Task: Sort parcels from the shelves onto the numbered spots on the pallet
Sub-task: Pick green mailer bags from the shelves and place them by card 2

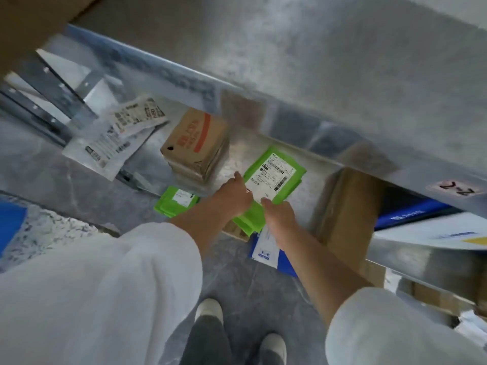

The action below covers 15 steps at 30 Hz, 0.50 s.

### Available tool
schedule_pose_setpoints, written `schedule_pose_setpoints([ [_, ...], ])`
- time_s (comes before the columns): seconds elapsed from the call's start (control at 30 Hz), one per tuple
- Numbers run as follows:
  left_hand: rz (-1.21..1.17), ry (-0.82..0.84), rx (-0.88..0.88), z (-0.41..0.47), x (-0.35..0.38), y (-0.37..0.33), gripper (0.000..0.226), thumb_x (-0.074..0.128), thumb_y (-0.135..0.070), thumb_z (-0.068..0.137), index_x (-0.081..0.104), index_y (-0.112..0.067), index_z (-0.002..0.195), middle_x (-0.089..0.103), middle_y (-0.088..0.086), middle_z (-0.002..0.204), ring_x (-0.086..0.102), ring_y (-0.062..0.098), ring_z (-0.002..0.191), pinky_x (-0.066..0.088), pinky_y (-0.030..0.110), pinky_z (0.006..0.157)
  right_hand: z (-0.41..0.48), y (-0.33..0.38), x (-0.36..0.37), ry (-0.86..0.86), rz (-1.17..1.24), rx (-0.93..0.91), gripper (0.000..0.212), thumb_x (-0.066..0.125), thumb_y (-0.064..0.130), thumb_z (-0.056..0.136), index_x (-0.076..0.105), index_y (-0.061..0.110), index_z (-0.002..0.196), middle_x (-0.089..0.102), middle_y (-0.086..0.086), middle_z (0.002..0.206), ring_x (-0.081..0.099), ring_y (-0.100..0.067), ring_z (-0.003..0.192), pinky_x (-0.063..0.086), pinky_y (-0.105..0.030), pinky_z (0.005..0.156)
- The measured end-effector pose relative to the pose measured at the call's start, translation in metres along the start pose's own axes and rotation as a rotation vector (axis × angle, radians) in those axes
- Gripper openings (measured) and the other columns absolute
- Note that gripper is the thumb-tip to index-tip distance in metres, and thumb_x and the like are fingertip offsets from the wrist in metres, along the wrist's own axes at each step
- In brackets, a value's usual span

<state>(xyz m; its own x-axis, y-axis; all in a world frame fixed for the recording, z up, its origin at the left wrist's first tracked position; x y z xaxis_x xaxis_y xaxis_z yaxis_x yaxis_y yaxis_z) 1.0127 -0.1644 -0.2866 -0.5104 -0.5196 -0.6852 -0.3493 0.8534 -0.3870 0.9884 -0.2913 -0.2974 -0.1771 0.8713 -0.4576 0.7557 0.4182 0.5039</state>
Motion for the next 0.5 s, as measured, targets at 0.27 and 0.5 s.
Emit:
schedule_pose_setpoints([
  [0.27, -0.083, -0.105, -0.081, -0.016, 0.016, 0.007, 0.03, 0.033, -0.008, 0.099, 0.058, 0.004, 0.11, 0.056, 0.019, 0.119, 0.049, 0.034, 0.113, 0.039, 0.038, 0.096, 0.001, -0.013, 0.002, -0.068, -0.114, 0.079, 0.047, 0.047, 0.022, 0.096, 0.035, 0.001, 0.136, 0.034, -0.019, 0.138, 0.046, -0.036, 0.121, 0.043, -0.04, 0.096],
  [0.5, -0.542, -0.126, -0.185, -0.052, 0.011, 0.019, 0.023, 0.047, -0.01, 0.093, 0.053, -0.011, 0.071, 0.058, 0.015, 0.087, 0.053, 0.025, 0.079, 0.042, 0.032, 0.067, -0.021, -0.012, -0.02, 0.03, -0.161, -0.032, 0.04, 0.049, 0.019, 0.096, 0.046, 0.0, 0.131, 0.057, -0.016, 0.128, 0.058, -0.031, 0.112, 0.046, -0.031, 0.078],
])
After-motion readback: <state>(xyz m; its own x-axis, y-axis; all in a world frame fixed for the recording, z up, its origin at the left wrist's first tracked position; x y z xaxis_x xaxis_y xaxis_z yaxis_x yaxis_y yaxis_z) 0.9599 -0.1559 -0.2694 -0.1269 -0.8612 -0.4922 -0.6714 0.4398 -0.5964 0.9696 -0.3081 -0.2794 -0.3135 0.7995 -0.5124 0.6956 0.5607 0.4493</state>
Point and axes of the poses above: each hand's wrist, its own z-axis towards the middle knuckle, its own x-axis out of the palm, y = z × x, the point moved 4 cm from there along z, towards the middle knuckle
